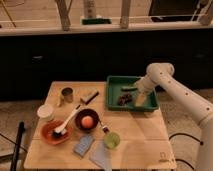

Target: Place grapes in table surface

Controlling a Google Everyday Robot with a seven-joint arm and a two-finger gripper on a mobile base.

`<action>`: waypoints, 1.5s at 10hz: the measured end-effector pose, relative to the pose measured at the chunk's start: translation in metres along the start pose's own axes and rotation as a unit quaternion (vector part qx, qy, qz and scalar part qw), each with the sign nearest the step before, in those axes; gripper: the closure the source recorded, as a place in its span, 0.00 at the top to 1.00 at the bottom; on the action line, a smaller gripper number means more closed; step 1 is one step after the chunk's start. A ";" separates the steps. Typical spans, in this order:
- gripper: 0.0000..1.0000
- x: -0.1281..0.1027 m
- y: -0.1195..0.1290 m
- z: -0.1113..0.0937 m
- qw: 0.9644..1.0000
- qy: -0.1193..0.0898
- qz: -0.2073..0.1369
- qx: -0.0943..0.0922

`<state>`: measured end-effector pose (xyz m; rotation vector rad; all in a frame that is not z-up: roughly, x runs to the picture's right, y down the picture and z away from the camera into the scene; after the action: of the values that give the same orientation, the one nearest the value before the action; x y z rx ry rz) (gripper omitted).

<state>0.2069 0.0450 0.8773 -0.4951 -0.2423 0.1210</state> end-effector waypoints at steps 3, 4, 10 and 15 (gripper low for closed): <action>0.80 -0.026 -0.010 -0.015 0.998 0.029 -0.051 -0.008; 0.80 -0.027 -0.012 -0.013 0.997 0.040 -0.065 -0.014; 0.80 -0.036 -0.021 0.011 0.986 0.071 -0.144 -0.051; 0.80 -0.033 -0.022 0.026 0.975 0.060 -0.197 -0.081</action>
<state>0.1693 0.0320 0.9038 -0.6056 -0.2297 -0.3182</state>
